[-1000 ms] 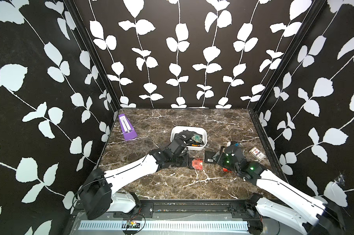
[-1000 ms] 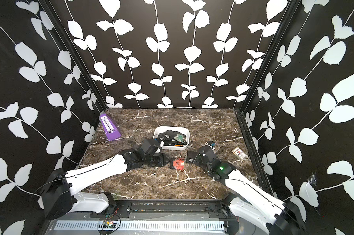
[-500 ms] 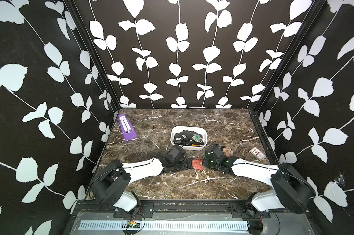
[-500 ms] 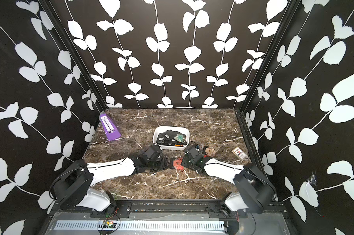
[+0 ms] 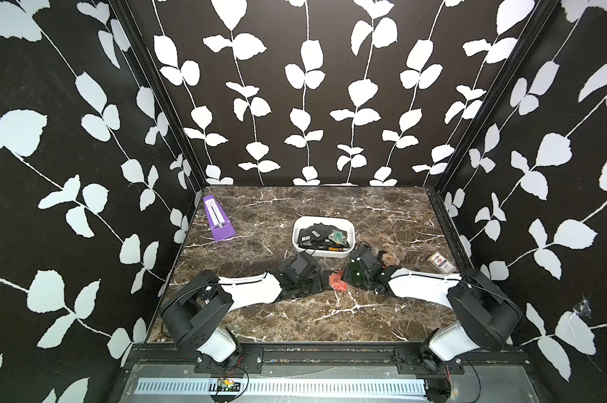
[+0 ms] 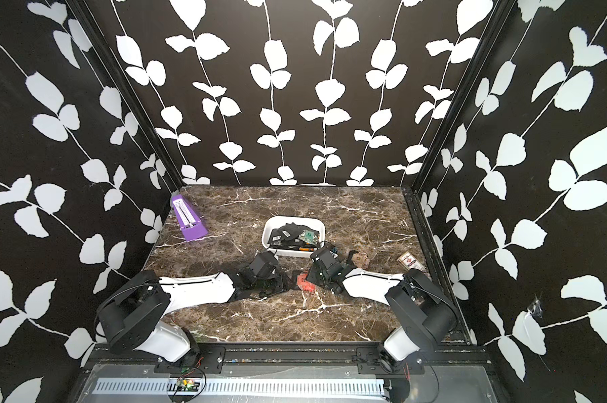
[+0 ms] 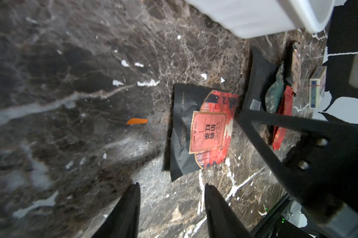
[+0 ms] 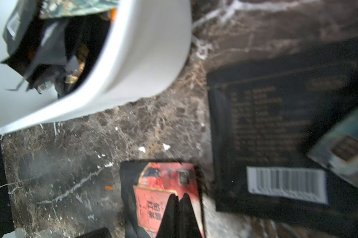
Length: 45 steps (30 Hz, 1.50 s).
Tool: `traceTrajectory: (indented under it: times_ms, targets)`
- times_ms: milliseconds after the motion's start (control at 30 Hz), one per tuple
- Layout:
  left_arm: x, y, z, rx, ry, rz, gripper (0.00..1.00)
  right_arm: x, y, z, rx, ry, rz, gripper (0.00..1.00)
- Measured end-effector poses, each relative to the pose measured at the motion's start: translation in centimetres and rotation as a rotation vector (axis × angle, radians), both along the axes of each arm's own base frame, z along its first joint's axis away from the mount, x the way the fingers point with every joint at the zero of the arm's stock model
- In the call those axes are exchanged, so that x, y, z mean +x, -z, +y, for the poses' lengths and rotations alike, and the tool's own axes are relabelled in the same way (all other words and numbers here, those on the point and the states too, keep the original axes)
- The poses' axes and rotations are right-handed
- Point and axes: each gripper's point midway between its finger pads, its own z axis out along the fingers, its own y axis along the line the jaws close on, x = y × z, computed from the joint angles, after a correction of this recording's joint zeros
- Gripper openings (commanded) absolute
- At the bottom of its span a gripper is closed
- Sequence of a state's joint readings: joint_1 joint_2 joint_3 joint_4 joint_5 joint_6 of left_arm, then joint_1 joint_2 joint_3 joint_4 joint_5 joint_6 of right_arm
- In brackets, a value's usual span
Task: Put the tea bags into the storage box
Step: Pick up the tea bag from the center of the board.
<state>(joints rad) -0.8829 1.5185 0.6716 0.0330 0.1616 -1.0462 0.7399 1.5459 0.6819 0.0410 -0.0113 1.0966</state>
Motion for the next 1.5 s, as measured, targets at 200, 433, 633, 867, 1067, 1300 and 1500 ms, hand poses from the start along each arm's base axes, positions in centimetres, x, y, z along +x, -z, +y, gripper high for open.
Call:
traceTrajectory:
  times_ms: [200, 433, 633, 867, 1067, 1300, 1500]
  targets:
    - [-0.2, 0.6, -0.1, 0.006, 0.004, 0.022, 0.46, 0.4, 0.0, -0.3, -0.017, 0.020, -0.011, 0.00]
    - [-0.3, 0.9, -0.1, 0.008, 0.008, 0.029, 0.45, 0.5, 0.7, -0.7, -0.041, 0.040, -0.002, 0.00]
    - [-0.4, 1.0, -0.2, 0.009, 0.011, 0.030, 0.45, 0.5, 1.3, -0.7, -0.049, 0.041, 0.006, 0.00]
    - [-0.3, 1.1, -0.6, -0.003, 0.009, 0.027, 0.40, 0.6, 1.3, -0.7, -0.045, 0.043, -0.001, 0.00]
    - [0.0, 1.4, -1.3, -0.027, 0.012, 0.024, 0.33, 0.7, 1.3, -0.7, -0.046, 0.045, -0.004, 0.00]
    - [0.4, 1.6, -1.9, -0.045, 0.009, 0.025, 0.25, 0.7, 1.3, -0.7, -0.045, 0.045, -0.005, 0.00]
    - [0.8, 1.9, -2.9, -0.061, 0.014, 0.031, 0.14, 0.7, 1.4, -0.7, -0.044, 0.046, -0.006, 0.00]
